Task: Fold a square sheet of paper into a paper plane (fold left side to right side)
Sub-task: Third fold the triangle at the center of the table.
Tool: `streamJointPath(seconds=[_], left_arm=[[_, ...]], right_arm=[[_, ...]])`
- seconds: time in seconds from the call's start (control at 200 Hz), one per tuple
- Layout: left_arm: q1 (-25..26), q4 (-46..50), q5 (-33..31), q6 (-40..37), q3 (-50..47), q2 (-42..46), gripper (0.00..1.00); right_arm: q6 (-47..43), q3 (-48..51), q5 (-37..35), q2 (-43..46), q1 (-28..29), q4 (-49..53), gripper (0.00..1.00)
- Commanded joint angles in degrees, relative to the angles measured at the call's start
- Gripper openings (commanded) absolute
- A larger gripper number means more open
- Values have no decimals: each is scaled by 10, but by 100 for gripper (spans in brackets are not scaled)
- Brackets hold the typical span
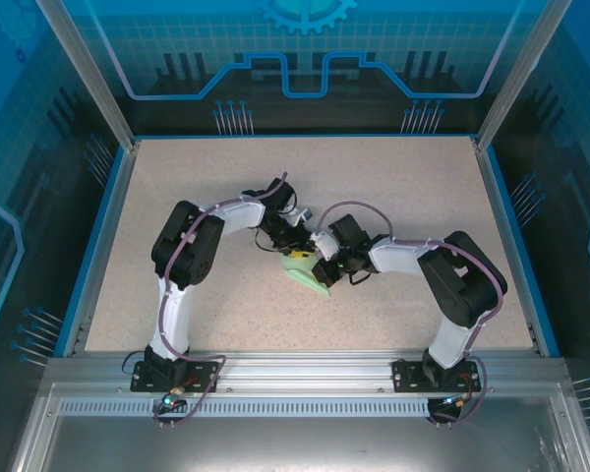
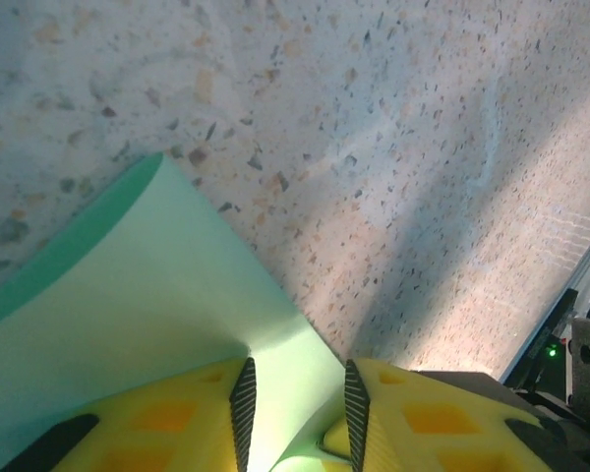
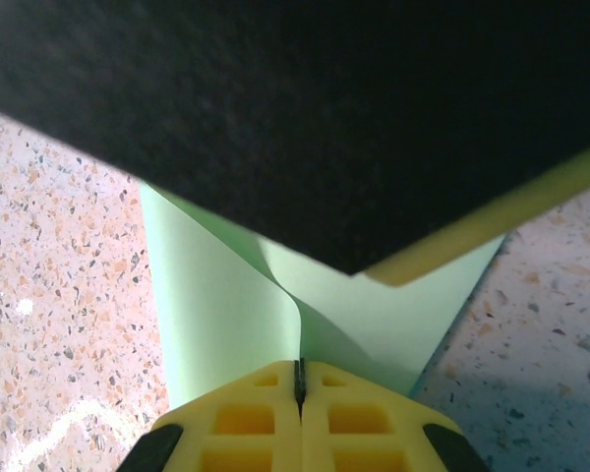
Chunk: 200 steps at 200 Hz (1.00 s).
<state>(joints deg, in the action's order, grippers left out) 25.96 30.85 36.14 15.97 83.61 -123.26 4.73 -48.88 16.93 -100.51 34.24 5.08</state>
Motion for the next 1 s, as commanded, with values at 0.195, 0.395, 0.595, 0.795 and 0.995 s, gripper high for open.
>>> streamJointPath(seconds=[0.195, 0.395, 0.595, 0.795, 0.995], left_arm=[[-42, 98, -26, -40, 73, 43, 40], [-54, 15, 0, -6, -78, 162, 25], [-31, -119, 54, 64, -211, 216, 20], [-2, -154, 57, 75, -234, 191, 19], [6, -186, 51, 87, -254, 163, 19]], right_arm=[[-2, 6, 1, -18, 7, 23, 0], [0, 7, 3, -18, 7, 18, 0], [-4, 7, 1, -21, 7, 21, 0], [-3, 6, 1, -23, 7, 22, 0], [-4, 4, 0, -27, 7, 26, 0]])
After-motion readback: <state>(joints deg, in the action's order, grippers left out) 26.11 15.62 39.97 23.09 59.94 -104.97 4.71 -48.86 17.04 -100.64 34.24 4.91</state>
